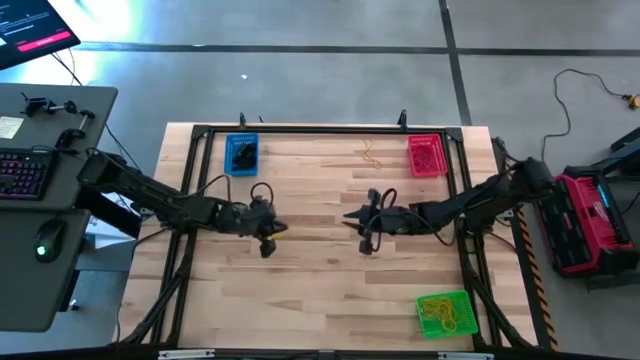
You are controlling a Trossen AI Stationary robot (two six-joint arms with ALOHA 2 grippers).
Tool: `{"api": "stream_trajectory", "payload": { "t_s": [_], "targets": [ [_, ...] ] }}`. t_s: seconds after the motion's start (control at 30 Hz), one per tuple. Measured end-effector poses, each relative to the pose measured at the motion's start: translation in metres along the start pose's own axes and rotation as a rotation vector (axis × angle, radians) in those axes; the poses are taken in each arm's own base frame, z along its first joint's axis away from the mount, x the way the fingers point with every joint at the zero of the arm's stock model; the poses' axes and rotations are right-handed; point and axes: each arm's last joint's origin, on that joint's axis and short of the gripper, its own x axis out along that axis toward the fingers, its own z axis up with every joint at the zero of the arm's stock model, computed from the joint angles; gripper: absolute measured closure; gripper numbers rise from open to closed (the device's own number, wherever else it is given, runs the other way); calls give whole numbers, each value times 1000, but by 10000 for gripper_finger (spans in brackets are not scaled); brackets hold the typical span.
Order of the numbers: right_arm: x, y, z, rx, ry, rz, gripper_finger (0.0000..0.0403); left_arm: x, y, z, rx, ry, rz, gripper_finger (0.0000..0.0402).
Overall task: Sort rubber bands into baskets
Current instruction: Put the yellow rubber band into the green bin
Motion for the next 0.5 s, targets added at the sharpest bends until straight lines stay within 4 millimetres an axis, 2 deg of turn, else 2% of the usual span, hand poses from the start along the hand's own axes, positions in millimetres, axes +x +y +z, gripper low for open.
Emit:
{"api": "stream_trajectory", "payload": {
  "t_s": [0.27, 0.37, 0.5],
  "targets": [
    [5, 13, 3, 2, -97, 34, 234, 18, -8, 5, -20, -130, -7, 401],
    [9, 15, -1, -57, -103, 30, 221, 27, -13, 7, -14, -138, -7, 401],
    [16, 16, -8, -113, -93, -11, 217, 39, -20, 21, -57, -150, -2, 401]
  ]
}}
